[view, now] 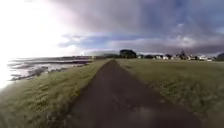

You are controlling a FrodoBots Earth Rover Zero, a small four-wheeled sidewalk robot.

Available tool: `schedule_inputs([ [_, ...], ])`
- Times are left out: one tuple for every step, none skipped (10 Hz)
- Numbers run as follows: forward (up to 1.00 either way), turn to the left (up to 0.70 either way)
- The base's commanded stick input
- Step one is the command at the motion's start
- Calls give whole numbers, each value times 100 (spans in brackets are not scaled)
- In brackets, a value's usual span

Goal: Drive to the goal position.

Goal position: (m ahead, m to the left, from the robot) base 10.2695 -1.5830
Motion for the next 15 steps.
schedule_inputs([
  [70, 0],
  [70, 0],
  [70, 0],
  [70, -7],
  [70, -32],
  [70, -35],
  [70, -35],
  [70, -35],
  [70, -35],
  [70, -35],
  [70, -29],
  [70, -19],
  [70, -7],
  [70, 0],
  [70, 0],
])
